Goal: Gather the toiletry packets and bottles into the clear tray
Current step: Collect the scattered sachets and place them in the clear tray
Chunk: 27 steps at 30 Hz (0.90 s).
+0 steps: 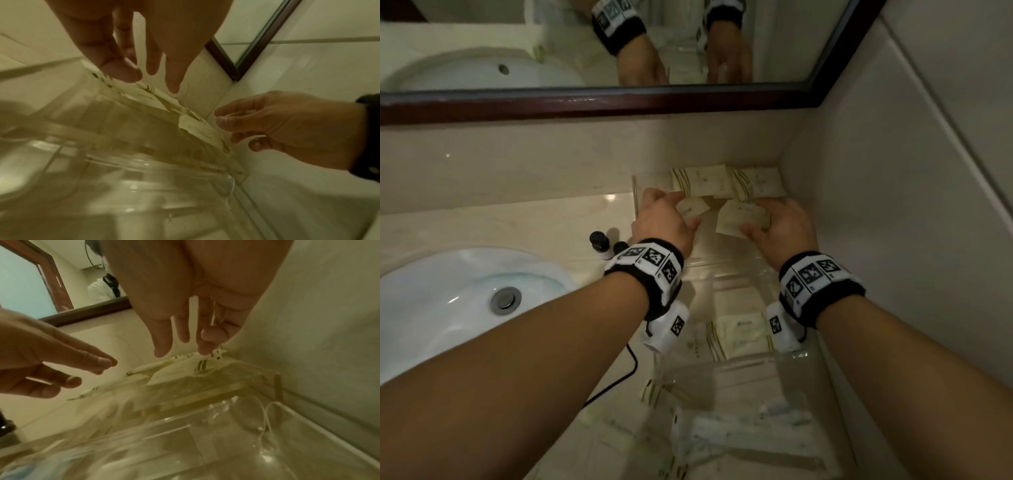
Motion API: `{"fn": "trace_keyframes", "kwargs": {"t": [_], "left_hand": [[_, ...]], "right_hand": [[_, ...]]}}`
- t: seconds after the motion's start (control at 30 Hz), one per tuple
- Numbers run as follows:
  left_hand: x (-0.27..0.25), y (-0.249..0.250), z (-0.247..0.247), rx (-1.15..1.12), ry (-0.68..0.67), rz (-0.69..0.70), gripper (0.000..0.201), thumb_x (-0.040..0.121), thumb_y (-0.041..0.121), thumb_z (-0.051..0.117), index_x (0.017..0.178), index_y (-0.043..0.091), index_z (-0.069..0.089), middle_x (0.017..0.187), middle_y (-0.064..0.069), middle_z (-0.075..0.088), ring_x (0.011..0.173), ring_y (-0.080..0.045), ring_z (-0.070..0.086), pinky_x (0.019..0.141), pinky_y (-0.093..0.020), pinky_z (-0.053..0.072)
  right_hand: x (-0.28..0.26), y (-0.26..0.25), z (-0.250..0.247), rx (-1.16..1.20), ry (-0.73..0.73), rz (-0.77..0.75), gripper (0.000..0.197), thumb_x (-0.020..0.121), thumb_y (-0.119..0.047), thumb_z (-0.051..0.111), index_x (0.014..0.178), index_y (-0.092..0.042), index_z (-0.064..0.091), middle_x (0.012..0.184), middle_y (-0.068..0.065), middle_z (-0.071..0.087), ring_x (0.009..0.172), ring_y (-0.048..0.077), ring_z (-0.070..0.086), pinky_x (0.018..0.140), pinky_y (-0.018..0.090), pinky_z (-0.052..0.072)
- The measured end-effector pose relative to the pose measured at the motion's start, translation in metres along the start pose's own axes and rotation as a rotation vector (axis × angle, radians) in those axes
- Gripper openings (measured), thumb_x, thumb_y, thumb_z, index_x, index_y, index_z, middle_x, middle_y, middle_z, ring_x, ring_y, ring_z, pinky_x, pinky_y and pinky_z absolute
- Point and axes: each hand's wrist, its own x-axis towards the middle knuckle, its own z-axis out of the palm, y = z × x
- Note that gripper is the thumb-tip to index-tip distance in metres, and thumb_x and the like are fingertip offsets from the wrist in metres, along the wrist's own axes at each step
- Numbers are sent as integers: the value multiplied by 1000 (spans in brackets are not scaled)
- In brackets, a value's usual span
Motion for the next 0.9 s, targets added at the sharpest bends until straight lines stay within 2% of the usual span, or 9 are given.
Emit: {"fn": "trace_keyframes", "kwargs": {"t": [0.1,0.23,0.4,0.47,0.57,0.7,0.83,0.9], "left_hand": [[13,1,7,-4,6,-18,48,91,37,70,136,26,60,149,2,41,126,-22,52,101,-34,43],[23,-2,11,16,26,-56,40,91,29,72,130,26,65,142,1,49,122,-23,55,99,-33,44],[27,-10,17,-55,98,-78,21,86,22,77,107,20,75,132,1,59,114,-23,61,96,-33,47],[26,-11,19,-80,107,-82,12,86,21,77,98,19,77,128,0,61,111,-23,62,94,-32,48],[28,-10,21,-93,117,-110,4,86,18,76,89,20,78,124,-1,64,108,-25,63,92,-33,49],[30,-8,23,-74,114,-118,8,88,16,73,87,21,79,122,-1,67,105,-27,65,91,-38,52],[24,-12,21,-95,97,-179,8,85,26,72,92,24,76,107,1,72,96,-26,68,84,-37,57],[16,-14,20,-101,82,-185,11,84,28,74,92,22,75,104,0,73,94,-25,69,84,-37,58]], "right_hand": [[8,-2,9,-28,-42,17,52,83,-37,73,130,-19,60,137,10,52,123,26,51,102,32,40],[16,1,18,-104,-121,40,39,89,-35,66,127,-24,63,141,3,44,121,22,50,99,28,37],[21,7,23,-60,-96,76,28,88,-35,67,113,-24,71,132,-5,47,109,18,56,89,24,40],[22,7,26,-56,-78,73,24,88,-34,68,108,-23,73,128,-6,49,105,18,57,83,21,37],[21,7,26,-54,-50,71,16,89,-32,66,99,-23,75,124,-5,52,99,20,60,79,23,38],[17,6,25,-30,-23,59,15,89,-31,65,91,-20,75,117,-3,55,96,21,59,76,26,40],[7,5,22,-19,6,-13,16,88,-29,67,92,-16,76,116,3,59,98,22,59,74,25,40],[0,5,19,2,27,-48,16,87,-28,69,92,-15,77,110,5,63,95,22,60,72,24,37]]}}
